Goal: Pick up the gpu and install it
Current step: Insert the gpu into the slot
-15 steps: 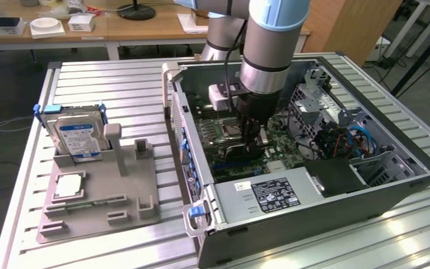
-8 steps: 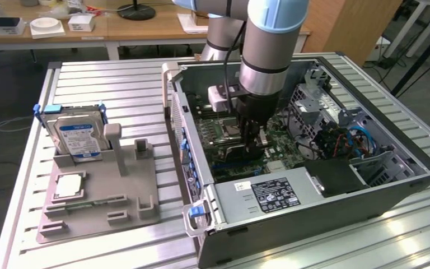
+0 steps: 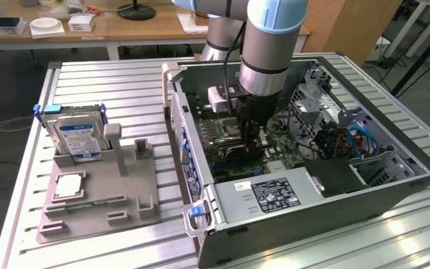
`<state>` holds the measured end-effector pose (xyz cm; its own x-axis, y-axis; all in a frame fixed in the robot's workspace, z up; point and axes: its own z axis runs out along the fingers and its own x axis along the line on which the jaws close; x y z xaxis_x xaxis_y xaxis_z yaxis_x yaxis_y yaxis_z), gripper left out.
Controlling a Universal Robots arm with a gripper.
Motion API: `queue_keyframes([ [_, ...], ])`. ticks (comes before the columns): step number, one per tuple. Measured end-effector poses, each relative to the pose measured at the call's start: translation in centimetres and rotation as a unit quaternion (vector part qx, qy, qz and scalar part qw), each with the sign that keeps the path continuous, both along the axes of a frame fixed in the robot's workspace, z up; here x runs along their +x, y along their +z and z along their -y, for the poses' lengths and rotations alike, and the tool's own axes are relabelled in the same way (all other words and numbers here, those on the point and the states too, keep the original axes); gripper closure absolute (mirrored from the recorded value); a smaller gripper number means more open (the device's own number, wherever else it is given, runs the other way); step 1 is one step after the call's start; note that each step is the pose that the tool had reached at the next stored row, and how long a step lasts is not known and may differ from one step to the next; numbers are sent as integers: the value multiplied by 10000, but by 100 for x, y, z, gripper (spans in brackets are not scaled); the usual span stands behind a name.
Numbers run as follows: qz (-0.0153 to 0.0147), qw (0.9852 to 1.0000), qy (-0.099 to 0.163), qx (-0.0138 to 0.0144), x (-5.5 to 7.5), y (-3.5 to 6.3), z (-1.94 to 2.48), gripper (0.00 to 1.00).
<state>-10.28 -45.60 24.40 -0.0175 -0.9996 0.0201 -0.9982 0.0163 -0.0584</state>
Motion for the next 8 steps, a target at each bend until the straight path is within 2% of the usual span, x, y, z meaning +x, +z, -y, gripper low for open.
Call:
queue_keyframes([
  [8,11,10000,13,1,-22,-13,0,74],
])
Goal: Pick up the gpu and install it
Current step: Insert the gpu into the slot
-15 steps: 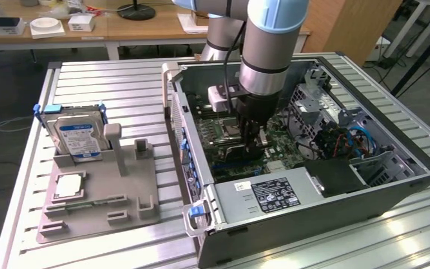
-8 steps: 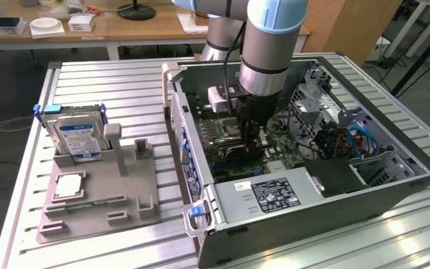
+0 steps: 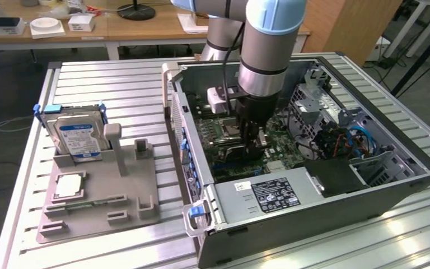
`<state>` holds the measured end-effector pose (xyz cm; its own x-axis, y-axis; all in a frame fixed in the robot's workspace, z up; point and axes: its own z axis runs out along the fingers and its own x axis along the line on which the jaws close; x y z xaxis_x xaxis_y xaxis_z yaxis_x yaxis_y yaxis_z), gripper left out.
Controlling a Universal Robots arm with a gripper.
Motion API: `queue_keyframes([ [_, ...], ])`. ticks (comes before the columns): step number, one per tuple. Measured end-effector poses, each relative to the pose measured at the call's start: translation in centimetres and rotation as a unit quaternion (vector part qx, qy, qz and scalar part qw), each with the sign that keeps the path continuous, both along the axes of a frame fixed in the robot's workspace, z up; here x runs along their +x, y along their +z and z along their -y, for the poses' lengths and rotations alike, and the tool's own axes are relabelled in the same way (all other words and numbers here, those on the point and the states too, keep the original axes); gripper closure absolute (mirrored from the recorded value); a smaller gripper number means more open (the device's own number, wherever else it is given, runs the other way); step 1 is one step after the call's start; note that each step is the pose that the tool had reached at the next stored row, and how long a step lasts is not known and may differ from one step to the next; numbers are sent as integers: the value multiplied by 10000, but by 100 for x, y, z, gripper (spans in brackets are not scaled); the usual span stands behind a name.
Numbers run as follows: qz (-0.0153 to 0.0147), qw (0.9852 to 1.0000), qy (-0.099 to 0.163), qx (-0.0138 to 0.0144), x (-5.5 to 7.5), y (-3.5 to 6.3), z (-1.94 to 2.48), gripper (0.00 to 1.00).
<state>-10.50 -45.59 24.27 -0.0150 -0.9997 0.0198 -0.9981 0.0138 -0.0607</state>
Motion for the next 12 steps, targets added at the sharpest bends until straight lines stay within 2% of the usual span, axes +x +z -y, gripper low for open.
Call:
queue_keyframes([
  [12,-1,10000,3,-1,-22,1,0,74],
])
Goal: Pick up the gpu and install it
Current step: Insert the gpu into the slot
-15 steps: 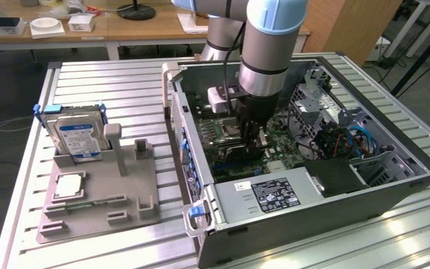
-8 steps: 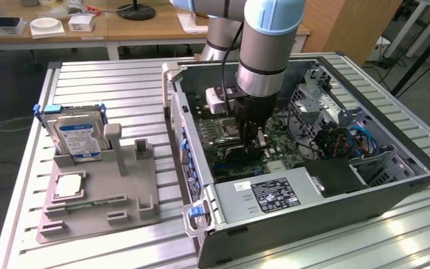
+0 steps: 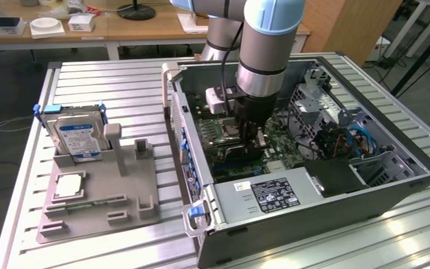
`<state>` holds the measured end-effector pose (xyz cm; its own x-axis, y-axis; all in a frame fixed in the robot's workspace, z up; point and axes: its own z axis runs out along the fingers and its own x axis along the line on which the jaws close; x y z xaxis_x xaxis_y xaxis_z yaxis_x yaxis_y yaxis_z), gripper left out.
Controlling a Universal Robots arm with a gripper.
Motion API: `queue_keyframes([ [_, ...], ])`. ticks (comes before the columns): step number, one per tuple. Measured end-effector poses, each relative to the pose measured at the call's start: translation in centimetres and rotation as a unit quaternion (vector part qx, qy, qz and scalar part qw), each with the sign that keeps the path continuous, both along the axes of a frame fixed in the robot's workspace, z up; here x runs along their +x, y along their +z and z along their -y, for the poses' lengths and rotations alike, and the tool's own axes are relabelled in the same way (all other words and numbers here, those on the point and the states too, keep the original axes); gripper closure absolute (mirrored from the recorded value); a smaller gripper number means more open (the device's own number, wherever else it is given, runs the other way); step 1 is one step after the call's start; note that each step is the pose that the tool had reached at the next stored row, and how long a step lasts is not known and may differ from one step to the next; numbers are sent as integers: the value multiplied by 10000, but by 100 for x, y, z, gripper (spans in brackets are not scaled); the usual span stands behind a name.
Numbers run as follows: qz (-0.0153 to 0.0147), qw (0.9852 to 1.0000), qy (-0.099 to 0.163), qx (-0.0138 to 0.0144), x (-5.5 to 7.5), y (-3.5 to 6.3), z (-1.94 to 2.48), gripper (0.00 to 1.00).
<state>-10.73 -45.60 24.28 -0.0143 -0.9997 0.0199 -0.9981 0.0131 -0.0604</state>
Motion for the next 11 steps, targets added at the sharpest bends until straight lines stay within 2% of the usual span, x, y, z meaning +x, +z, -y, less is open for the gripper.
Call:
queue_keyframes([
  [11,0,10000,0,0,0,0,0,74],
])
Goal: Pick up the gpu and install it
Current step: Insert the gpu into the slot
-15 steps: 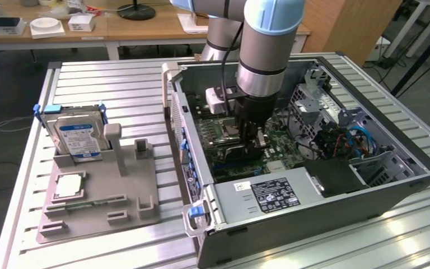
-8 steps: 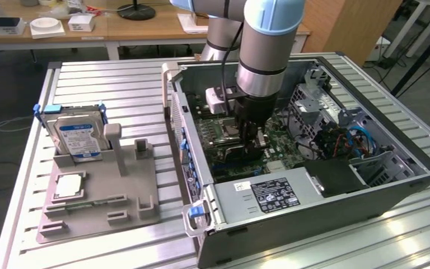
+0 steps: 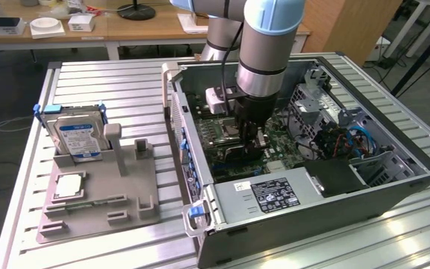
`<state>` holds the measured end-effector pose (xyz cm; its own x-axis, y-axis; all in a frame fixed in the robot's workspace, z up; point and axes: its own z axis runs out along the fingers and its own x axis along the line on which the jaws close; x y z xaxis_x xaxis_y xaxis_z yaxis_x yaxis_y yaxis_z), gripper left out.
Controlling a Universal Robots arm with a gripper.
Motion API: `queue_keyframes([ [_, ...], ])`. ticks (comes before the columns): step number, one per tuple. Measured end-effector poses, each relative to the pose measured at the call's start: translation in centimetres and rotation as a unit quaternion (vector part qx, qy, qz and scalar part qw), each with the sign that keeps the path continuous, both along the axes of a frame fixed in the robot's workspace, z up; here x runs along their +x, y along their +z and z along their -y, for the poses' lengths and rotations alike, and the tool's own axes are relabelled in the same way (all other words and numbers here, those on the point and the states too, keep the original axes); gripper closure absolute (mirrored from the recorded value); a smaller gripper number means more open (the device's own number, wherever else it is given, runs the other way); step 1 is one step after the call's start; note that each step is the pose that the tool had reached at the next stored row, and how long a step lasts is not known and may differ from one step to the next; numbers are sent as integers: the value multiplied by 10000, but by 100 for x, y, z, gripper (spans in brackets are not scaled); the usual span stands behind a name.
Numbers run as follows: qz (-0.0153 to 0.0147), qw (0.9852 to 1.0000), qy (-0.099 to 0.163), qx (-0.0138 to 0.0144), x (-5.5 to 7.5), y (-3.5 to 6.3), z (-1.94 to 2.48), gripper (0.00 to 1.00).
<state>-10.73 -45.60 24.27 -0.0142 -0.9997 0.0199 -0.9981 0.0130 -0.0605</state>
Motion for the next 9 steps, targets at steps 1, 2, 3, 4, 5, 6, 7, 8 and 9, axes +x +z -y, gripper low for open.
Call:
queue_keyframes([
  [1,0,10000,0,0,0,0,0,74],
  [2,0,10000,0,0,0,0,0,74],
  [3,0,10000,0,0,0,0,0,74],
  [4,0,10000,0,0,0,0,0,74],
  [5,0,10000,0,0,0,0,0,74],
  [6,0,10000,0,0,0,0,0,74],
  [7,0,10000,-1,0,0,0,0,74],
  [8,0,10000,0,0,-1,0,0,74],
  [9,0,10000,0,0,0,0,0,74],
])
